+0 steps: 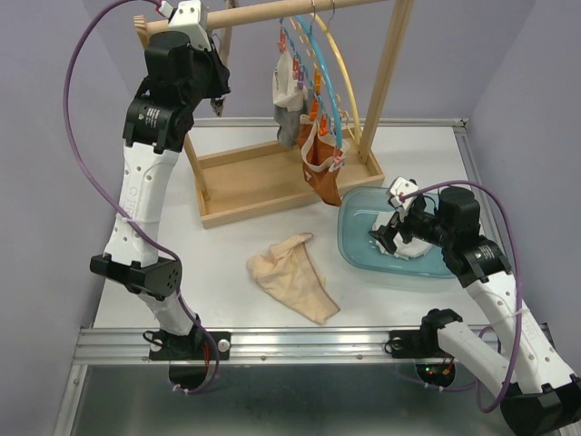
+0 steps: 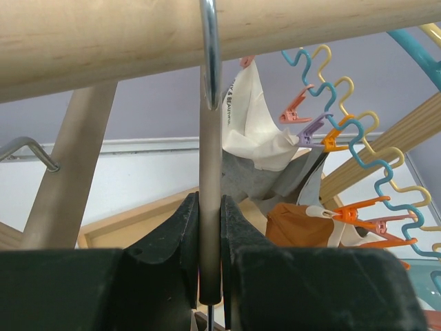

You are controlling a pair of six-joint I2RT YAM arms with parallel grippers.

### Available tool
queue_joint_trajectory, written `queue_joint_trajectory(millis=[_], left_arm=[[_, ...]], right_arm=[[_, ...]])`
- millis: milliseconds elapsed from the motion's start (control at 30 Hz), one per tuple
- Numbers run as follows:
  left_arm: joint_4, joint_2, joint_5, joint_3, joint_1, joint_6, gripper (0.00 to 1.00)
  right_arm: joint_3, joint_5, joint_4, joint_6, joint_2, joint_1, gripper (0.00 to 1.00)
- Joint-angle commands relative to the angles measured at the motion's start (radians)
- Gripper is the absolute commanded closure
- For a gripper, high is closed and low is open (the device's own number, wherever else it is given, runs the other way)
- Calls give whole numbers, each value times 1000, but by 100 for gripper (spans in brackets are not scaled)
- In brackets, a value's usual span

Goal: Remove the underwear clipped to the hanger
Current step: Place the hanger at the clothesline.

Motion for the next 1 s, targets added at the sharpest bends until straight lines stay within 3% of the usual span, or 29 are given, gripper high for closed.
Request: queue_joint_trajectory(millis=[0,333,767,967], left_arm=[[88,-1,18,60,15,-14,100],[82,-5,22,33,21,-14,98],[119,-81,54,19,22,-35,56],[134,-105,74,5,21,-41,49]], right_arm=[[-16,-31,49,8,-6,-6,0],[-18,-34,49,5,-9,-6,0],[-20,-40,49,2,-6,-4,0],[-21,-42,49,-1,-5,-3,0]])
